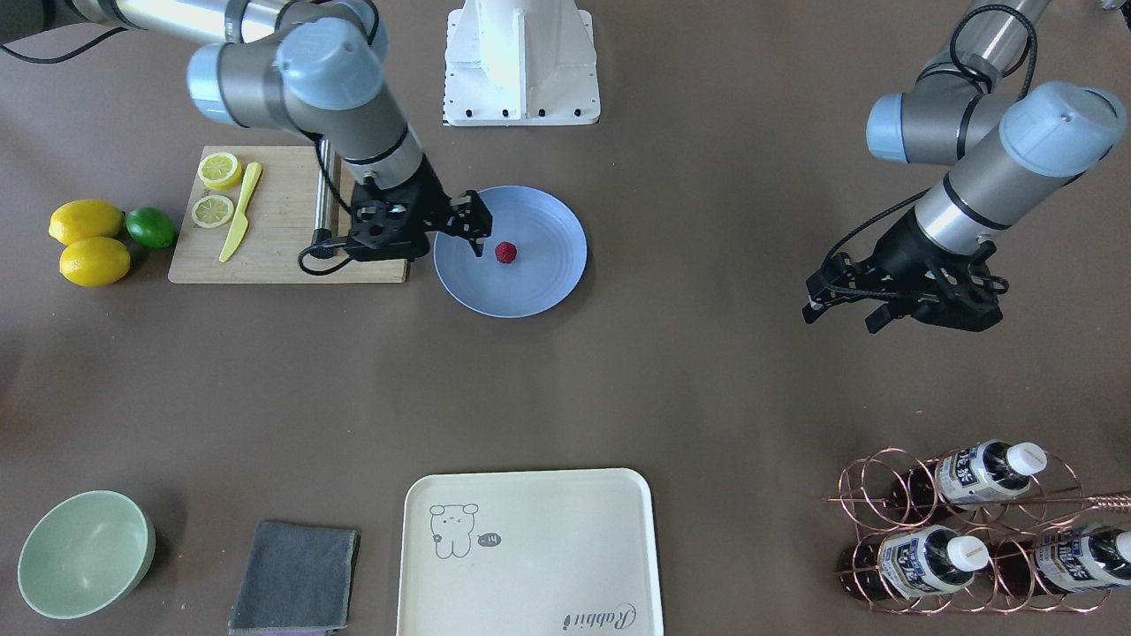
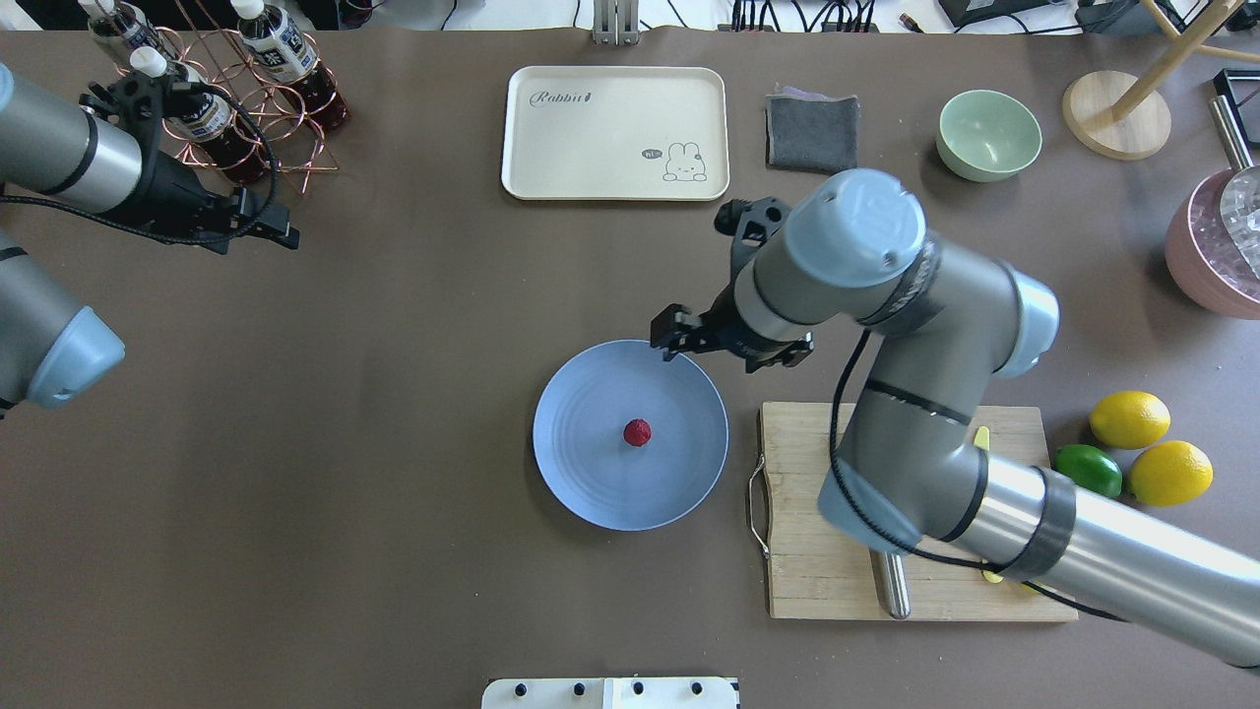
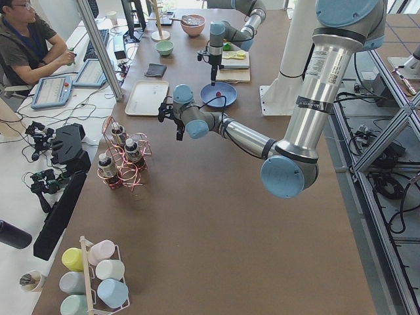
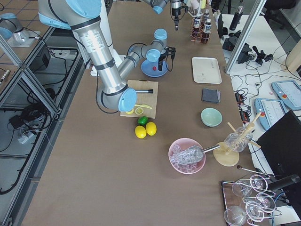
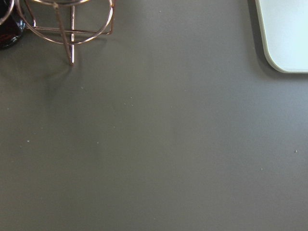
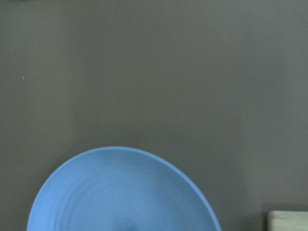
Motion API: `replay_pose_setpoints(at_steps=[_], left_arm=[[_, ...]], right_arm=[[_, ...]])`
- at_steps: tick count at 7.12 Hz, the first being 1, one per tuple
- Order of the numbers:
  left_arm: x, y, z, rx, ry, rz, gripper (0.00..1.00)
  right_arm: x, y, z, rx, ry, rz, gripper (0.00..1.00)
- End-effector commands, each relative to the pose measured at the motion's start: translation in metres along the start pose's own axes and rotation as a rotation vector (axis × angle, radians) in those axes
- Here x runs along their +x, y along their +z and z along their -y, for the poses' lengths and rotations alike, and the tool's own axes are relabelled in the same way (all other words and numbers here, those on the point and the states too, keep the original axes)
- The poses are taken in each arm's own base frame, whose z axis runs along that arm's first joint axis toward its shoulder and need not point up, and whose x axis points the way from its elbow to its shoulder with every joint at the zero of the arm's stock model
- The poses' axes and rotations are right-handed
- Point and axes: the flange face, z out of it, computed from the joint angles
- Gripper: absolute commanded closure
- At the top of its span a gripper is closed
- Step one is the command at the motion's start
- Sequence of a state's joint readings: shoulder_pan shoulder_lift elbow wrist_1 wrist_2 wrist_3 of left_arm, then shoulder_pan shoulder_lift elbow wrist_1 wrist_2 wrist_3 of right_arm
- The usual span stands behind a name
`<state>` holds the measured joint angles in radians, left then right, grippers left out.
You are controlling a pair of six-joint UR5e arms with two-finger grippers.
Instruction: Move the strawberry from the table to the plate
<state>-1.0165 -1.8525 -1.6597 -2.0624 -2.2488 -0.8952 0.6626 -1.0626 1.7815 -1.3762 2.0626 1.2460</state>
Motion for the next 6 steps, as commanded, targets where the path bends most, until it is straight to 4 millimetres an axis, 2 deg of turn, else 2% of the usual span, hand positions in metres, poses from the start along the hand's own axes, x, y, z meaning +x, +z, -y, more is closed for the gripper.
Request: replay_pose_setpoints(at_steps=[1, 2, 3, 4, 5, 6], left_arm=[[-0.064, -0.064, 0.037, -0.059, 0.045, 0.059, 0.03], [-0.103, -0.112, 0.051, -0.077, 0.056, 0.046, 0.03], [-0.143, -0.144, 0.049, -0.086, 0.081, 0.082, 0.03], [-0.183, -0.160, 0.042, -0.113, 0.126, 0.119, 0.03], [-0.222, -0.192, 0.037, -0.107, 0.120, 0.140, 0.03], [-0.246, -0.195, 0.035, -0.123, 0.156, 0.142, 0.03]], right_arm=[[0.145, -0.088, 0.078, -0.011, -0.081, 0.010, 0.00], [0.223, -0.117, 0.096, -0.018, -0.129, 0.006, 0.00], [0.292, -0.146, 0.109, -0.013, -0.143, -0.029, 0.00], [0.375, -0.174, 0.119, -0.031, -0.171, -0.100, 0.00], [0.454, -0.213, 0.126, -0.050, -0.192, -0.140, 0.00], [0.512, -0.234, 0.130, -0.077, -0.197, -0.153, 0.00]])
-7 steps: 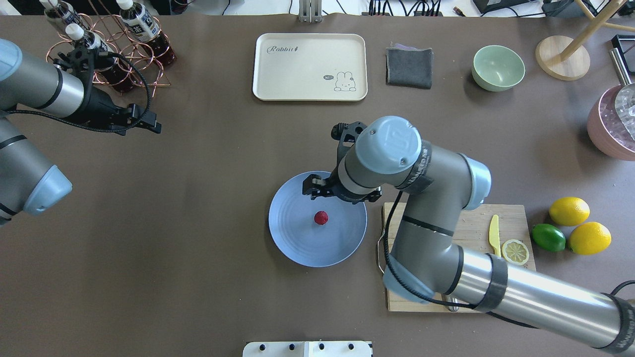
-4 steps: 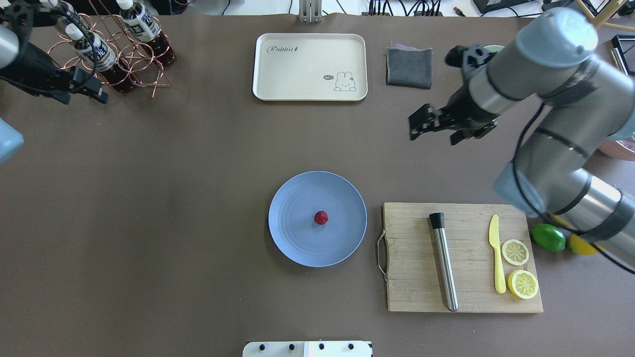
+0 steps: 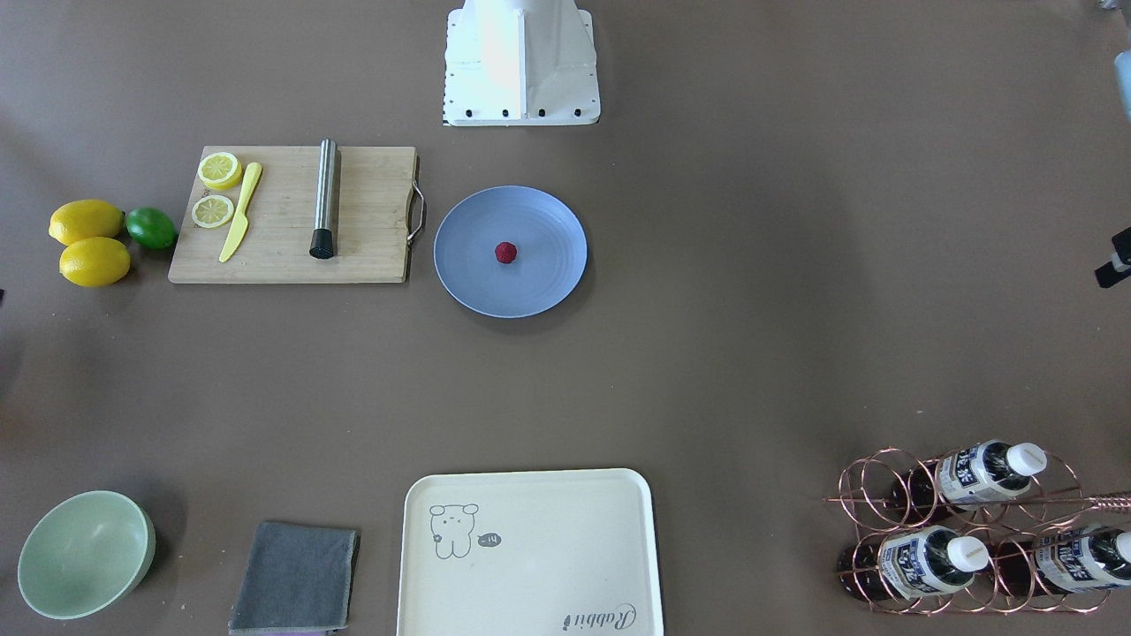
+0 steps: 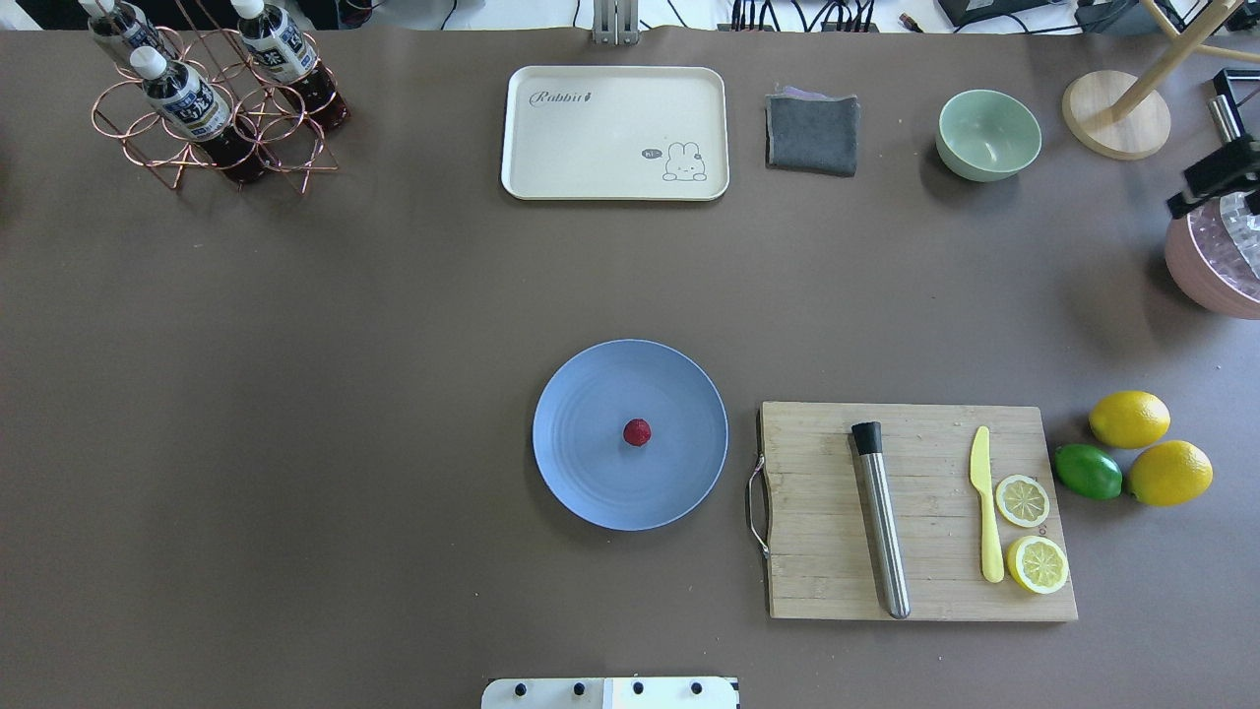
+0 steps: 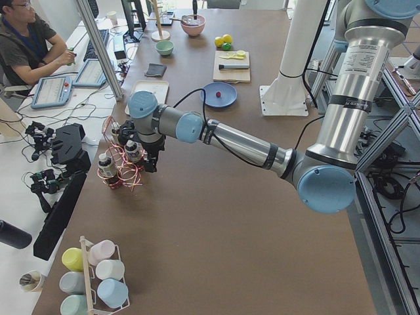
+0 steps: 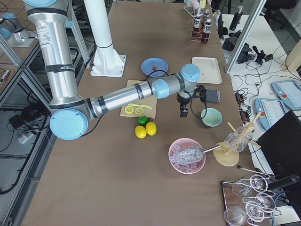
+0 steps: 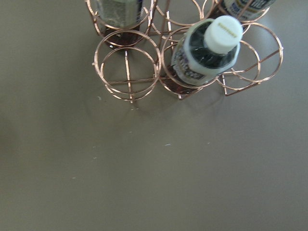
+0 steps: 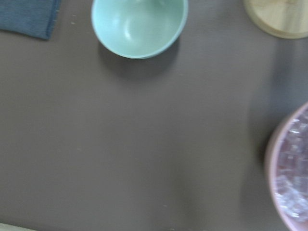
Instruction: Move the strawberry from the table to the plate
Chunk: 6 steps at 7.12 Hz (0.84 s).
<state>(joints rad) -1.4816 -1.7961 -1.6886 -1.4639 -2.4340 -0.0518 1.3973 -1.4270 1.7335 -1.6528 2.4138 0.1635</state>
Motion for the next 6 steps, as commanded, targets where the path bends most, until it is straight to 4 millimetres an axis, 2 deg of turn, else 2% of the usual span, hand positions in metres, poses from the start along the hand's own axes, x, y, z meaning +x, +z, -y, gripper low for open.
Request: replay_pose_setpoints(at_steps=[1, 2, 3, 5, 6], left_arm=[[-0.062, -0.016, -0.032, -0.006, -0.010, 0.016, 0.03], [-0.065, -0.021, -0.039, 0.003, -0.028, 0.018, 0.02], [-0.068, -0.023, -0.040, 0.010, -0.016, 0.051, 0.02], [-0.074, -0.035, -0.041, 0.069, 0.062, 0.235, 0.02], [-0.078, -0.033, -0.043, 0.063, 0.057, 0.247, 0.02]], right_arm=[[0.140, -0.023, -0.027, -0.045, -0.026, -0.023, 0.00], [0.167, -0.026, -0.037, -0.041, -0.013, -0.026, 0.00], [0.176, -0.035, -0.042, -0.025, 0.006, -0.026, 0.00], [0.178, -0.033, -0.045, -0.024, 0.003, -0.029, 0.00], [0.179, -0.032, -0.048, -0.026, 0.004, -0.027, 0.00]])
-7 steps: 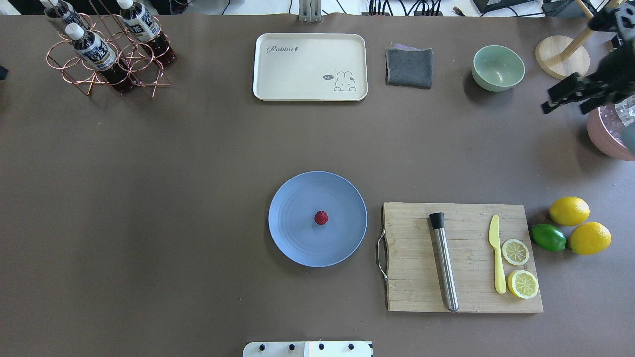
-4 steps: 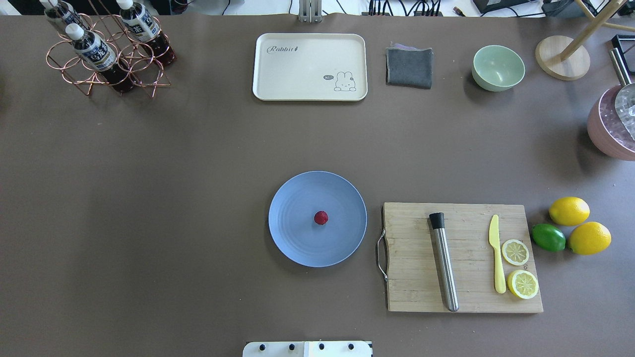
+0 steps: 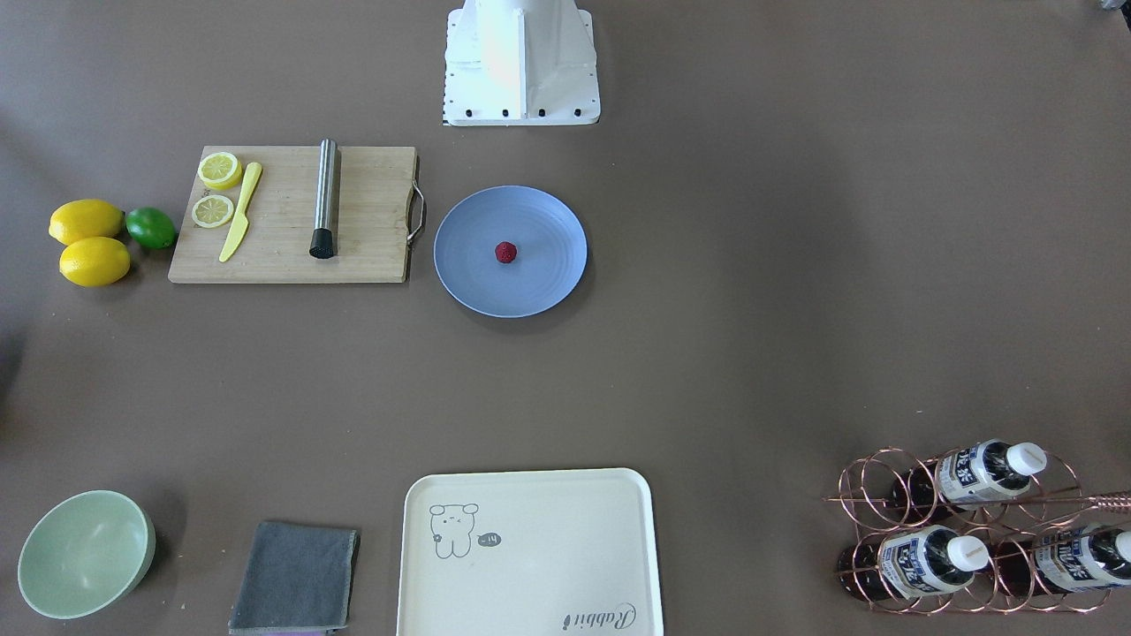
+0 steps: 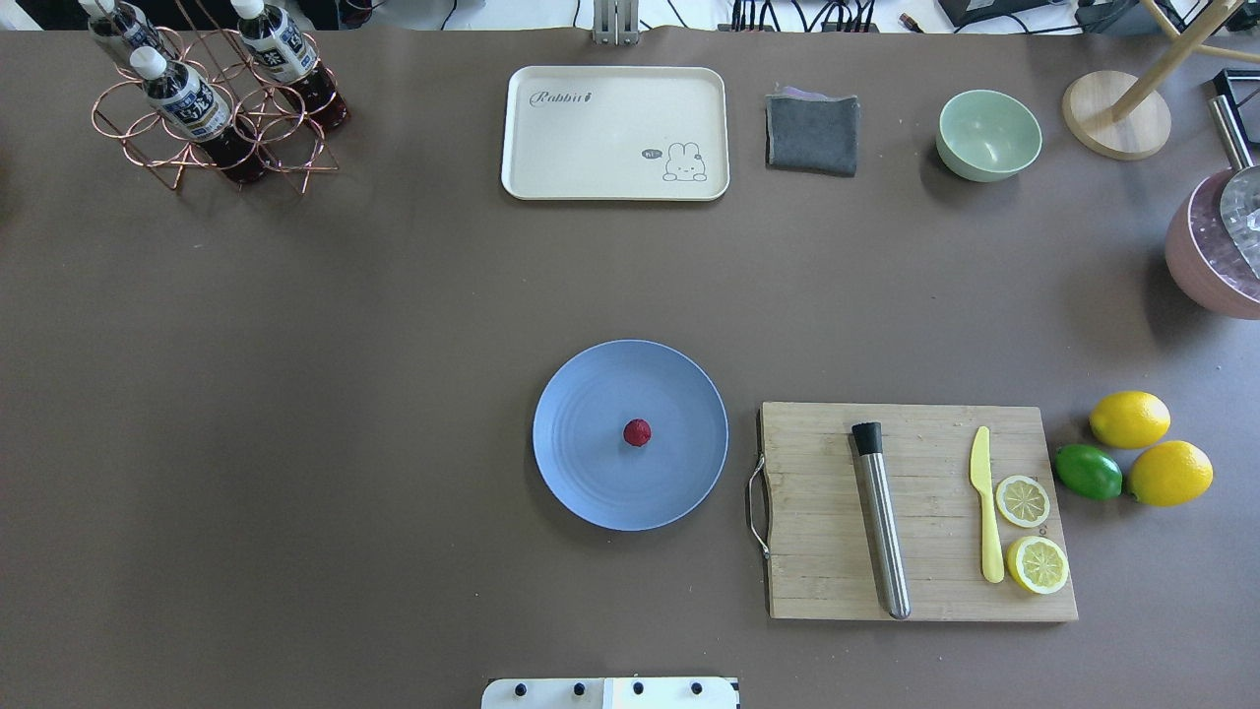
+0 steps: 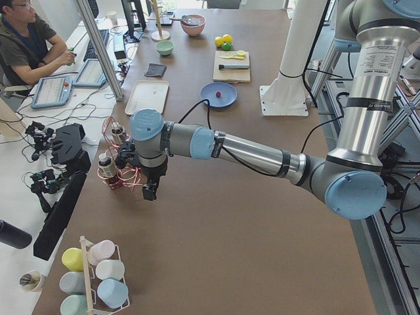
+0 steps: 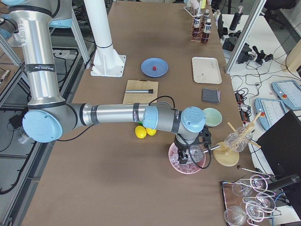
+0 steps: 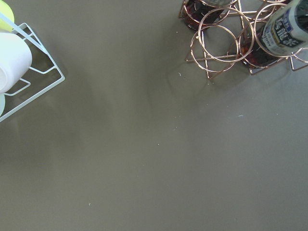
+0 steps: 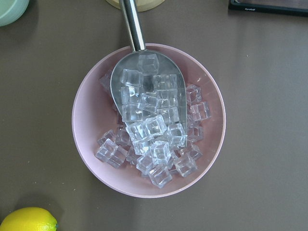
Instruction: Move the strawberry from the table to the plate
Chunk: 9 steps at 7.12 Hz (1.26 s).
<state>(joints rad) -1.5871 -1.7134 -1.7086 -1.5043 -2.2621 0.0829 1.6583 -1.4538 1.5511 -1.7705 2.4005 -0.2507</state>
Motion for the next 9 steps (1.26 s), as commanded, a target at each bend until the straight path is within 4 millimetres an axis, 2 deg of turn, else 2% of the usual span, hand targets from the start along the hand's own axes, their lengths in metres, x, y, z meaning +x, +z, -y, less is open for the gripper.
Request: replay_pose_setpoints(at_steps=[1, 3, 5, 9], left_arm=[[-0.011, 0.011, -0.019, -0.012, -0.010, 0.046, 0.02], [-0.023, 0.028, -0.032, -0.057, -0.046, 0.040, 0.02], [-0.019, 0.043, -0.047, -0.083, -0.087, -0.106, 0.02], [-0.017, 0.058, -0.049, -0.110, -0.086, -0.111, 0.02]], right_arm=[[0.003, 0.004, -0.009, -0.004, 0.004, 0.003, 0.00], [0.004, 0.006, -0.008, -0.008, 0.008, 0.002, 0.00], [0.004, 0.004, -0.006, -0.008, 0.003, -0.010, 0.00], [0.004, 0.004, -0.006, -0.008, 0.006, -0.007, 0.00]])
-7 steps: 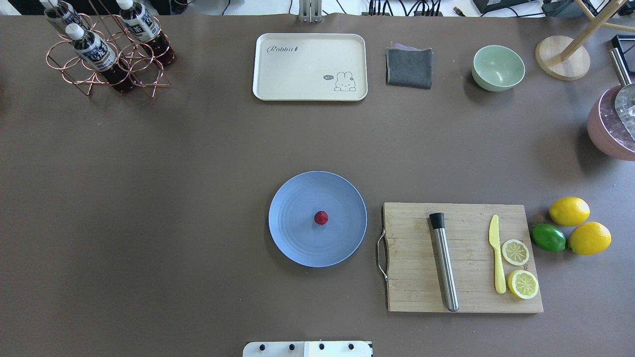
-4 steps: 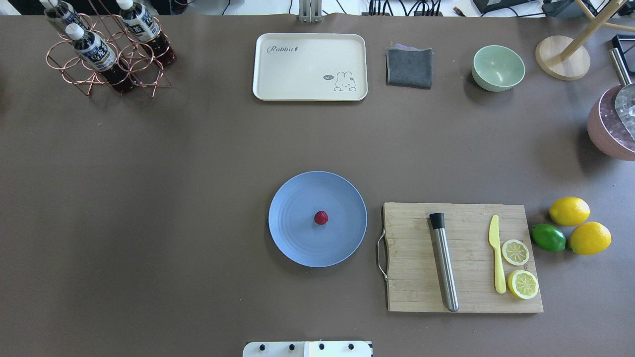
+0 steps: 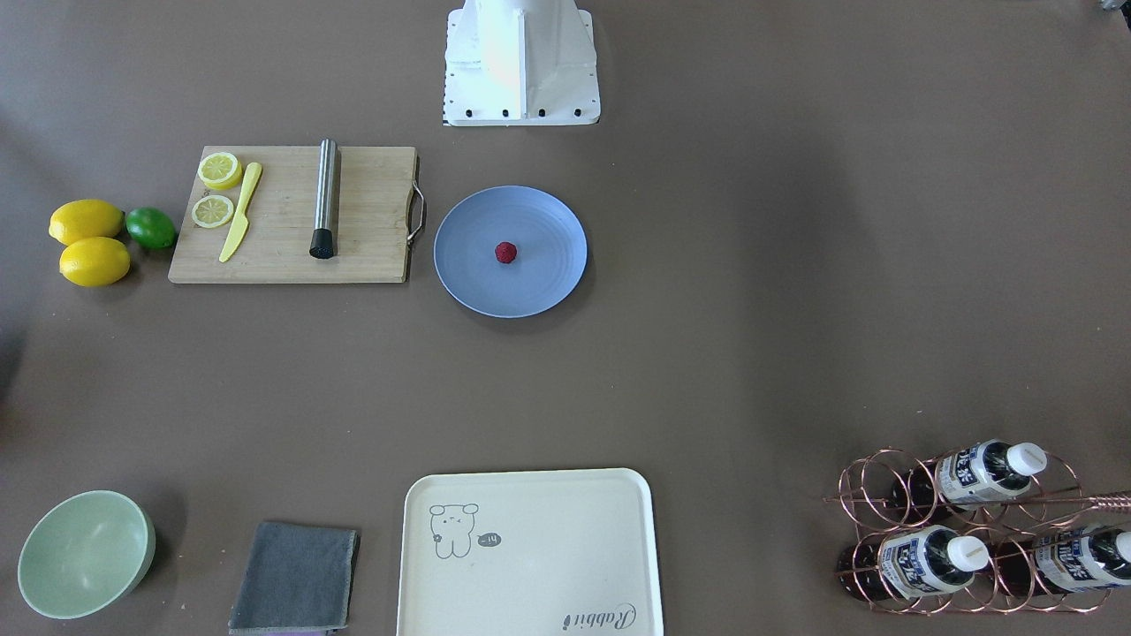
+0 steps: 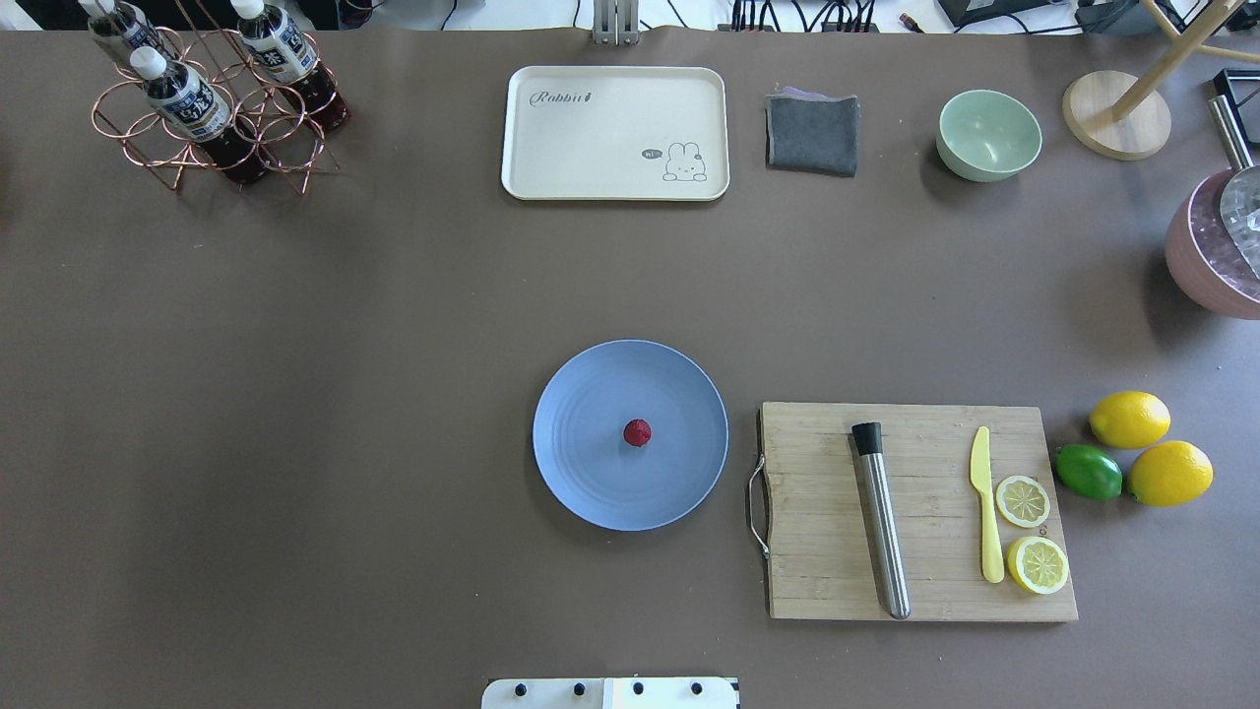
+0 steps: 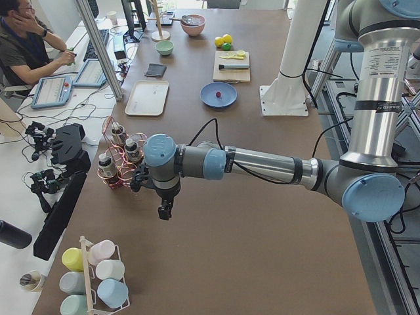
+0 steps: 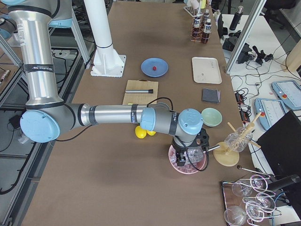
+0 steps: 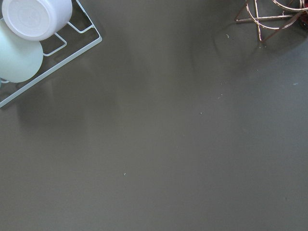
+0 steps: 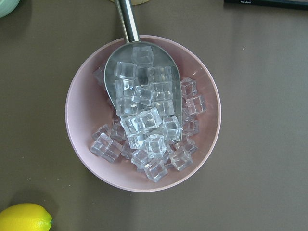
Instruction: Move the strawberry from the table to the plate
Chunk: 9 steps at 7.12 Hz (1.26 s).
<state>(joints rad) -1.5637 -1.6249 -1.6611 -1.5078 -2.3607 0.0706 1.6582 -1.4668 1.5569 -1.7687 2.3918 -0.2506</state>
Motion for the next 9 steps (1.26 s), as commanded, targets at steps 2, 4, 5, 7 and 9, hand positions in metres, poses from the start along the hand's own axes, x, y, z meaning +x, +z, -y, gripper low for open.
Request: replay_pose_setpoints(at_steps=[2, 4, 5, 7, 9], left_arm=[[0.000, 0.006, 0.001, -0.007, 0.004, -0.006, 0.02], [-0.001, 0.007, 0.004, -0.007, 0.009, -0.007, 0.02], [-0.003, 0.010, 0.002, -0.013, 0.007, -0.011, 0.02], [0.001, 0.005, 0.004, -0.002, 0.017, -0.010, 0.02], [0.005, 0.001, 0.012, 0.009, 0.030, -0.008, 0.02]], right_arm=[[0.000, 0.000, 0.001, 0.001, 0.000, 0.001, 0.00], [0.000, 0.001, 0.001, -0.002, 0.002, -0.001, 0.00], [0.000, 0.000, 0.002, -0.001, 0.015, 0.000, 0.00], [0.001, 0.003, -0.002, -0.003, 0.007, 0.003, 0.00], [0.000, 0.002, -0.003, -0.002, 0.001, -0.003, 0.00]])
